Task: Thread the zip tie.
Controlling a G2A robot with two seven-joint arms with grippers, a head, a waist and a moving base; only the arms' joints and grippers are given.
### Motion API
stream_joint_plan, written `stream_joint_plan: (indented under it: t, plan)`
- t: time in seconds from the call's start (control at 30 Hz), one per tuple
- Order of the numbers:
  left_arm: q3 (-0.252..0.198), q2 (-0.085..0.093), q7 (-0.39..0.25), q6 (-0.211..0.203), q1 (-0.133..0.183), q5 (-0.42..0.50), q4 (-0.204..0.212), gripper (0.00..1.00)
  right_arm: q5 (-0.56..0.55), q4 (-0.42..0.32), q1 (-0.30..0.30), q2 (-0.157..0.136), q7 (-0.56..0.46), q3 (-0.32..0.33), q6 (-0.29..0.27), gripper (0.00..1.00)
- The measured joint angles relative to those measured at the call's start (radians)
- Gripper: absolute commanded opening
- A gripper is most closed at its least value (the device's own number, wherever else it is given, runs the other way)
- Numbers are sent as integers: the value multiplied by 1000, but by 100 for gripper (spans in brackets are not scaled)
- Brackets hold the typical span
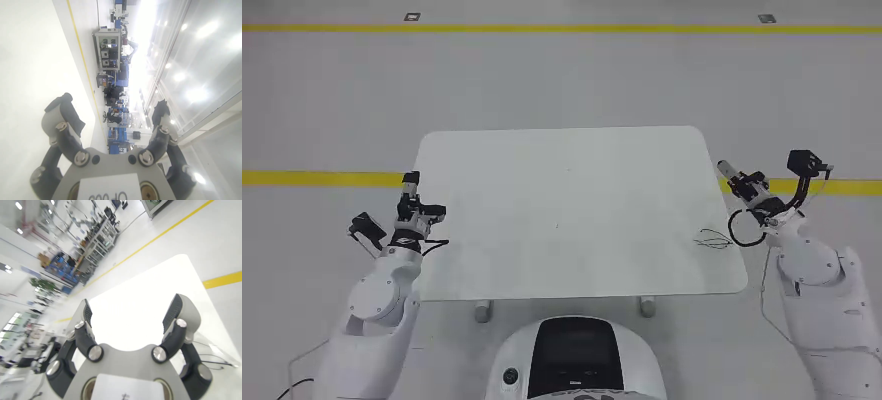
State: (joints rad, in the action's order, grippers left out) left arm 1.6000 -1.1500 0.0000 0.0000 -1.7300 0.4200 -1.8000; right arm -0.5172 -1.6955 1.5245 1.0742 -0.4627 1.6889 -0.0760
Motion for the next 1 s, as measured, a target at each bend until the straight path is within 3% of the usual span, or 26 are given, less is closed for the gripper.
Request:
stream_joint_plan:
  t: [0.17,0.23,0.3,0.67,0.87,1.0]
  plan:
    - [0,0,0,0,0,0,0,100,-241,7,-66,-15,-115,-52,-72,100]
    - [0,0,0,0,0,0,0,100,-306,21,-82,-19,-160,-79,-125,100]
    - [0,0,0,0,0,0,0,100,-328,26,-86,-20,-172,-86,-147,100]
    - [0,0,0,0,0,0,0,100,-347,11,-86,-25,-172,-83,-155,100]
    - [0,0,0,0,0,0,0,100,-606,-36,-107,-46,-225,-55,-249,100]
    - [0,0,0,0,0,0,0,100,-749,-50,-156,-73,-364,-140,-265,100]
